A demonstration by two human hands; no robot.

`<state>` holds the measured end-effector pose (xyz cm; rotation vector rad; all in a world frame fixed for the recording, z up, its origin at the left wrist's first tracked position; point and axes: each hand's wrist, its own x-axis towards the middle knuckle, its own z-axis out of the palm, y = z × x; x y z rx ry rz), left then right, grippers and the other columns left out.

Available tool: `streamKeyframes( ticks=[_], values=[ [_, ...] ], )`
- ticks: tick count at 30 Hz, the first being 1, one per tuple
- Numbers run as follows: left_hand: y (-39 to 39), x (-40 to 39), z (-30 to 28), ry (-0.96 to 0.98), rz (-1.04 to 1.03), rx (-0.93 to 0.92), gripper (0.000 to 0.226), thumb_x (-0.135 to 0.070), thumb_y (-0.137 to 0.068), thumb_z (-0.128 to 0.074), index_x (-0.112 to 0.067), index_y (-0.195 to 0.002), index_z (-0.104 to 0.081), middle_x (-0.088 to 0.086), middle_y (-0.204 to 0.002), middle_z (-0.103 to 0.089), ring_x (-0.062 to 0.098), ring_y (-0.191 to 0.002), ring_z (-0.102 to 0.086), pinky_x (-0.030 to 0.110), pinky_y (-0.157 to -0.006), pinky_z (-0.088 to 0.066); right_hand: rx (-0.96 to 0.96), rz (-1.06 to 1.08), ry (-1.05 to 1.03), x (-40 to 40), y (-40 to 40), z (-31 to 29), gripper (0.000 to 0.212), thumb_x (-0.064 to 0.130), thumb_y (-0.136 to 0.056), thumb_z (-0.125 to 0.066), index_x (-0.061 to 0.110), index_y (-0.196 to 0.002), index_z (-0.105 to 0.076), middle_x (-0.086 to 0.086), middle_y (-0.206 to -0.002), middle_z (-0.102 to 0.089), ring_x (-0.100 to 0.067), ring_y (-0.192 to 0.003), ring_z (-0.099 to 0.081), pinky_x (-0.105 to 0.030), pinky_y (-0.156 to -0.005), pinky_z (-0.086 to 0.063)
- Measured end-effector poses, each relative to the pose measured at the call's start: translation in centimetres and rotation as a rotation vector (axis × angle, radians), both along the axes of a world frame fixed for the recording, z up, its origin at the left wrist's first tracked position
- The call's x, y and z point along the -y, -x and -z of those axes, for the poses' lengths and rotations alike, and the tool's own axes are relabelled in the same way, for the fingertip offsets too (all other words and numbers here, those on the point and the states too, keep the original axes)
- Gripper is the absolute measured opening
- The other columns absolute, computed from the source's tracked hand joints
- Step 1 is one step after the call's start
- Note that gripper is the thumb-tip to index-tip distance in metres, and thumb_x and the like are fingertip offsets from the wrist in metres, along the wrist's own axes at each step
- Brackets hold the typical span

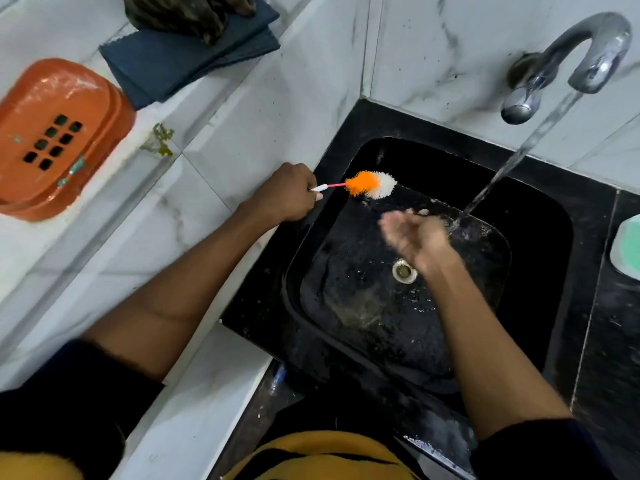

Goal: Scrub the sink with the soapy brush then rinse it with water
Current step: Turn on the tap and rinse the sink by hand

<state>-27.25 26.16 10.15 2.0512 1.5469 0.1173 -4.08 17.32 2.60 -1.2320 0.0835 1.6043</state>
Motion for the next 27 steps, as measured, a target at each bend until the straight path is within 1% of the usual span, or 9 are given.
streamKeyframes(
  ticks=[1,3,7,11,14,17,21,24,27],
  values=[
    [-0.1,-0.1,0.0,-0.005,0.005,-0.002,0.017,-0.020,-0.088,-0.069,-0.006,-0.081,-0.073,0.017,-0.068,-0.067,0.034,-0.065,-0.068,0.048,-0.067,-0.059,-0.016,-0.110,-0.038,0.4,2.0,-0.3,0.032,0.009,-0.103,-0.033,-0.010,-0.107,-0.058,-0.025,-0.102,-0.069,-0.032,-0.093,-0.069,-0.040,-0.089,-0.056],
    [-0.1,-0.3,0.0,-0.009,0.007,-0.009,0.017,-0.020,-0.088,-0.069,-0.005,-0.080,-0.073,0.019,-0.069,-0.067,0.035,-0.066,-0.068,0.048,-0.068,-0.059,-0.075,-0.336,-0.102,1.0,6.0,-1.1,0.037,0.010,-0.103,-0.032,-0.015,-0.118,-0.056,-0.029,-0.116,-0.064,-0.037,-0.111,-0.063,-0.042,-0.094,-0.052],
    [-0.1,-0.2,0.4,0.006,0.016,-0.021,0.017,-0.022,-0.088,-0.069,-0.007,-0.081,-0.073,0.016,-0.070,-0.068,0.032,-0.065,-0.068,0.048,-0.069,-0.059,-0.149,-0.525,-0.053,2.0,10.6,-0.7,0.035,0.010,-0.101,-0.039,-0.014,-0.121,-0.056,-0.028,-0.121,-0.062,-0.037,-0.115,-0.060,-0.038,-0.092,-0.053],
    [0.1,0.2,0.8,0.031,0.016,-0.017,0.017,-0.023,-0.089,-0.069,-0.008,-0.084,-0.074,0.013,-0.071,-0.067,0.032,-0.065,-0.068,0.049,-0.068,-0.060,-0.129,-0.340,0.087,2.8,8.6,0.7,0.032,0.005,-0.098,-0.037,-0.012,-0.110,-0.061,-0.025,-0.101,-0.070,-0.032,-0.090,-0.070,-0.033,-0.072,-0.061],
    [0.1,0.5,1.0,0.045,0.020,-0.014,0.018,-0.023,-0.090,-0.069,-0.007,-0.083,-0.073,0.014,-0.070,-0.067,0.034,-0.066,-0.068,0.051,-0.067,-0.059,-0.259,0.097,0.158,2.8,4.1,1.5,0.031,0.009,-0.099,-0.035,-0.001,-0.088,-0.062,-0.012,-0.074,-0.068,-0.021,-0.065,-0.066,-0.030,-0.060,-0.055],
    [0.1,0.6,1.3,0.049,0.023,-0.022,0.018,-0.024,-0.090,-0.068,-0.008,-0.081,-0.073,0.013,-0.068,-0.067,0.033,-0.066,-0.068,0.051,-0.068,-0.059,-0.343,0.443,0.141,1.8,-0.8,2.0,0.034,0.015,-0.099,-0.034,0.010,-0.073,-0.056,-0.003,-0.063,-0.057,-0.013,-0.053,-0.052,-0.023,-0.054,-0.041],
    [0.2,0.8,1.7,0.055,0.029,-0.027,0.019,-0.024,-0.090,-0.069,-0.007,-0.082,-0.073,0.013,-0.069,-0.068,0.033,-0.067,-0.068,0.050,-0.068,-0.059,-0.309,0.497,0.037,-0.1,-5.1,2.2,0.037,0.012,-0.097,-0.027,0.014,-0.064,-0.044,-0.001,-0.057,-0.043,-0.013,-0.048,-0.036,-0.022,-0.048,-0.027],
    [0.3,0.9,2.2,0.069,0.031,-0.024,0.019,-0.022,-0.090,-0.068,-0.006,-0.081,-0.072,0.013,-0.070,-0.068,0.033,-0.068,-0.068,0.050,-0.070,-0.059,-0.306,0.518,-0.069,-0.6,-6.5,2.3,0.040,0.009,-0.097,-0.023,0.013,-0.060,-0.036,-0.002,-0.056,-0.035,-0.014,-0.046,-0.031,-0.024,-0.044,-0.025],
    [0.4,1.1,2.8,0.092,0.022,-0.019,0.020,-0.022,-0.090,-0.068,-0.007,-0.078,-0.071,0.014,-0.069,-0.068,0.033,-0.067,-0.068,0.050,-0.069,-0.059,-0.135,0.337,-0.079,-0.3,-5.9,2.2,0.035,0.008,-0.097,-0.023,0.015,-0.066,-0.037,-0.002,-0.061,-0.037,-0.014,-0.050,-0.034,-0.023,-0.045,-0.031]
  ],
)
